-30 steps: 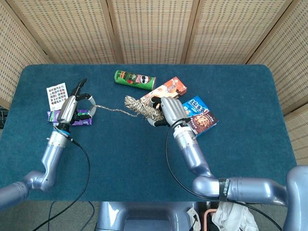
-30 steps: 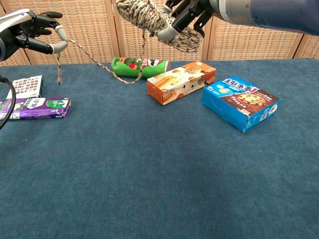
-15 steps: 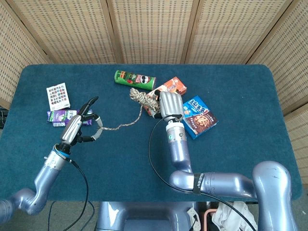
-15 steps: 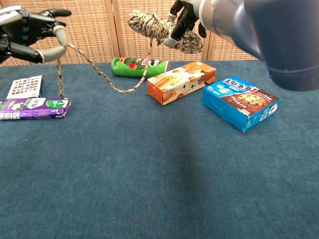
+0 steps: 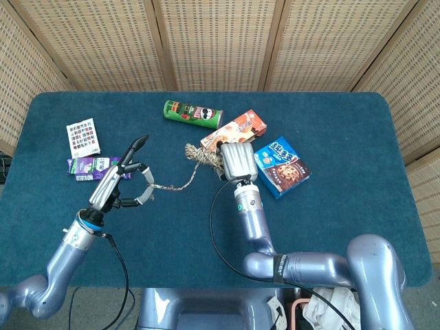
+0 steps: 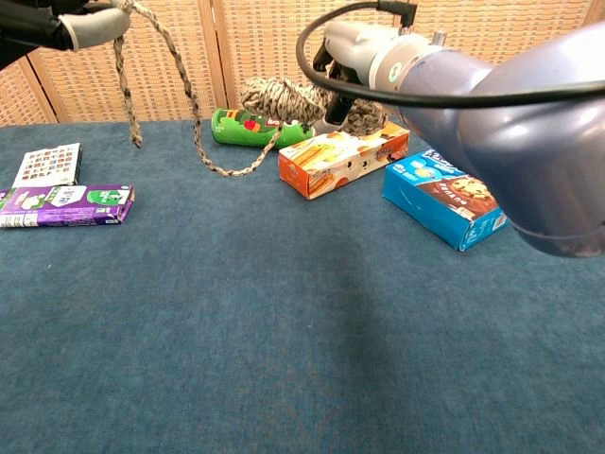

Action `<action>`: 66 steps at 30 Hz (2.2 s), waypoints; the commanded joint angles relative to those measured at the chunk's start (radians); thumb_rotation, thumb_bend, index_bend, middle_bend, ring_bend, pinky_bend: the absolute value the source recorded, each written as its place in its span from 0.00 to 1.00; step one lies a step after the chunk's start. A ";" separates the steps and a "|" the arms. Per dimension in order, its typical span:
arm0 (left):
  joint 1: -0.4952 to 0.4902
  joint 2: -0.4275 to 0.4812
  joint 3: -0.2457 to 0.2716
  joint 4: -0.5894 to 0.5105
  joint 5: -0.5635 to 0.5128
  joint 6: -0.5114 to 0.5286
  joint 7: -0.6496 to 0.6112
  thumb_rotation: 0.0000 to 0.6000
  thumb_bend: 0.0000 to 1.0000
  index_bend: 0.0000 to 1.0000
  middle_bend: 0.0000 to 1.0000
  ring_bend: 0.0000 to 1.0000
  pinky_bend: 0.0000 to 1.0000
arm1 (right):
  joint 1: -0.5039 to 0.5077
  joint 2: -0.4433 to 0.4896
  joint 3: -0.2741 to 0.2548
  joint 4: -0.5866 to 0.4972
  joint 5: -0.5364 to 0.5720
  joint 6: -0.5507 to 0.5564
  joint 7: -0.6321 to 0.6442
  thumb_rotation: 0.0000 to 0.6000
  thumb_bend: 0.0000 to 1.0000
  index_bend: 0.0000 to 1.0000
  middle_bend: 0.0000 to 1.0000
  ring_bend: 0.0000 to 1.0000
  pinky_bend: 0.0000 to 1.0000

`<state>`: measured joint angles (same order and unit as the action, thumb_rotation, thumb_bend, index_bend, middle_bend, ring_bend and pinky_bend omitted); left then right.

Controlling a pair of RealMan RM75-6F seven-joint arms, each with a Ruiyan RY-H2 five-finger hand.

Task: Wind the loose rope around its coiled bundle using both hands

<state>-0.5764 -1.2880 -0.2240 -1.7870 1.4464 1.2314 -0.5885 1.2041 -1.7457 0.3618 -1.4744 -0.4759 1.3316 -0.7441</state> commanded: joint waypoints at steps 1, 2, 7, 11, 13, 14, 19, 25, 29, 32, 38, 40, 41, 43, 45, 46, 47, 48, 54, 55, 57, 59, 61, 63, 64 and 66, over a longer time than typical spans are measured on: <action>-0.006 0.012 -0.013 -0.044 -0.007 -0.003 0.033 1.00 0.48 0.76 0.00 0.00 0.00 | -0.005 -0.011 -0.001 0.008 -0.008 -0.006 -0.010 1.00 0.59 0.69 0.73 0.55 0.80; -0.009 0.012 -0.018 -0.055 -0.009 -0.003 0.045 1.00 0.48 0.76 0.00 0.00 0.00 | -0.007 -0.014 -0.002 0.010 -0.013 -0.007 -0.016 1.00 0.59 0.69 0.73 0.55 0.80; -0.038 -0.003 -0.067 -0.109 -0.066 -0.017 0.099 1.00 0.48 0.76 0.00 0.00 0.00 | -0.015 -0.025 -0.017 0.007 -0.043 -0.022 -0.038 1.00 0.60 0.69 0.73 0.55 0.80; -0.080 -0.037 -0.128 -0.143 -0.163 -0.040 0.150 1.00 0.48 0.76 0.00 0.00 0.00 | -0.025 -0.028 -0.040 -0.006 -0.084 -0.039 -0.049 1.00 0.60 0.69 0.73 0.55 0.81; -0.099 -0.052 -0.151 -0.157 -0.216 -0.054 0.177 1.00 0.48 0.76 0.00 0.00 0.00 | -0.029 -0.031 -0.051 -0.010 -0.105 -0.044 -0.052 1.00 0.60 0.70 0.73 0.55 0.81; -0.111 -0.062 -0.166 -0.162 -0.250 -0.060 0.195 1.00 0.48 0.76 0.00 0.00 0.00 | -0.032 -0.033 -0.057 -0.011 -0.116 -0.048 -0.052 1.00 0.60 0.70 0.73 0.55 0.81; -0.166 -0.107 -0.232 -0.201 -0.380 -0.068 0.265 1.00 0.48 0.76 0.00 0.00 0.00 | -0.048 -0.042 -0.084 -0.018 -0.166 -0.081 -0.044 1.00 0.60 0.70 0.73 0.55 0.81; -0.213 -0.154 -0.301 -0.221 -0.470 -0.027 0.337 1.00 0.48 0.76 0.00 0.00 0.00 | -0.068 -0.010 -0.133 -0.038 -0.262 -0.152 -0.011 1.00 0.61 0.70 0.73 0.55 0.81; -0.240 -0.175 -0.349 -0.196 -0.534 -0.012 0.361 1.00 0.48 0.76 0.00 0.00 0.00 | -0.083 0.021 -0.166 -0.053 -0.342 -0.192 0.020 1.00 0.61 0.70 0.73 0.55 0.81; -0.254 -0.182 -0.375 -0.164 -0.574 -0.009 0.370 1.00 0.48 0.76 0.00 0.00 0.00 | -0.096 0.045 -0.170 -0.076 -0.369 -0.233 0.069 1.00 0.61 0.70 0.73 0.55 0.81; -0.267 -0.199 -0.396 -0.093 -0.646 -0.019 0.375 1.00 0.48 0.76 0.00 0.00 0.00 | -0.128 0.108 -0.170 -0.115 -0.457 -0.329 0.230 1.00 0.61 0.70 0.73 0.55 0.81; -0.271 -0.199 -0.404 -0.063 -0.659 -0.030 0.372 1.00 0.48 0.76 0.00 0.00 0.00 | -0.138 0.127 -0.165 -0.126 -0.490 -0.357 0.289 1.00 0.61 0.70 0.73 0.55 0.81; -0.272 -0.199 -0.405 -0.043 -0.665 -0.036 0.369 1.00 0.48 0.76 0.00 0.00 0.00 | -0.142 0.138 -0.165 -0.132 -0.513 -0.370 0.320 1.00 0.61 0.70 0.73 0.55 0.81; -0.270 -0.200 -0.406 -0.006 -0.671 -0.047 0.359 1.00 0.48 0.76 0.00 0.00 0.00 | -0.152 0.159 -0.166 -0.137 -0.566 -0.388 0.378 1.00 0.61 0.70 0.73 0.55 0.81; -0.263 -0.201 -0.409 0.039 -0.686 -0.066 0.336 1.00 0.48 0.76 0.00 0.00 0.00 | -0.164 0.176 -0.164 -0.141 -0.621 -0.397 0.445 1.00 0.61 0.70 0.73 0.55 0.81; -0.261 -0.201 -0.409 0.051 -0.687 -0.072 0.329 1.00 0.48 0.76 0.00 0.00 0.00 | -0.168 0.179 -0.163 -0.140 -0.637 -0.399 0.466 1.00 0.61 0.70 0.73 0.55 0.81; -0.259 -0.202 -0.407 0.076 -0.693 -0.086 0.318 1.00 0.48 0.76 0.00 0.00 0.00 | -0.173 0.185 -0.160 -0.142 -0.659 -0.403 0.499 1.00 0.61 0.70 0.73 0.55 0.81; -0.257 -0.204 -0.406 0.094 -0.694 -0.099 0.307 1.00 0.48 0.76 0.00 0.00 0.00 | -0.176 0.189 -0.158 -0.142 -0.677 -0.405 0.525 1.00 0.61 0.70 0.73 0.55 0.81; -0.232 -0.233 -0.365 0.225 -0.639 -0.209 0.172 1.00 0.48 0.76 0.00 0.00 0.00 | -0.195 0.200 -0.115 -0.185 -0.714 -0.417 0.683 1.00 0.61 0.70 0.73 0.55 0.81; -0.230 -0.239 -0.357 0.245 -0.624 -0.225 0.152 1.00 0.49 0.76 0.00 0.00 0.00 | -0.197 0.203 -0.107 -0.192 -0.711 -0.422 0.700 1.00 0.61 0.70 0.73 0.55 0.81; -0.225 -0.247 -0.349 0.268 -0.608 -0.241 0.127 1.00 0.49 0.76 0.00 0.00 0.00 | -0.200 0.207 -0.095 -0.202 -0.700 -0.427 0.722 1.00 0.61 0.70 0.73 0.55 0.81; -0.218 -0.253 -0.340 0.288 -0.593 -0.256 0.105 1.00 0.49 0.76 0.00 0.00 0.00 | -0.203 0.213 -0.081 -0.216 -0.680 -0.435 0.743 1.00 0.61 0.70 0.73 0.55 0.81; -0.212 -0.255 -0.330 0.302 -0.581 -0.266 0.094 1.00 0.49 0.76 0.00 0.00 0.00 | -0.206 0.218 -0.069 -0.227 -0.660 -0.438 0.752 1.00 0.61 0.70 0.73 0.55 0.81; -0.204 -0.255 -0.319 0.317 -0.570 -0.280 0.081 1.00 0.49 0.76 0.00 0.00 0.00 | -0.209 0.223 -0.055 -0.236 -0.634 -0.436 0.755 1.00 0.61 0.70 0.73 0.55 0.81; -0.198 -0.255 -0.312 0.326 -0.558 -0.286 0.070 1.00 0.49 0.76 0.00 0.00 0.00 | -0.210 0.227 -0.045 -0.242 -0.614 -0.435 0.752 1.00 0.61 0.70 0.73 0.55 0.81; -0.191 -0.258 -0.302 0.342 -0.522 -0.287 0.050 1.00 0.49 0.76 0.00 0.00 0.00 | -0.209 0.235 -0.037 -0.251 -0.585 -0.438 0.741 1.00 0.61 0.70 0.74 0.55 0.81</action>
<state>-0.7756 -1.5430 -0.5362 -1.4598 0.8984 0.9484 -0.5207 0.9968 -1.5192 0.3127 -1.7140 -1.0836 0.8958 0.0033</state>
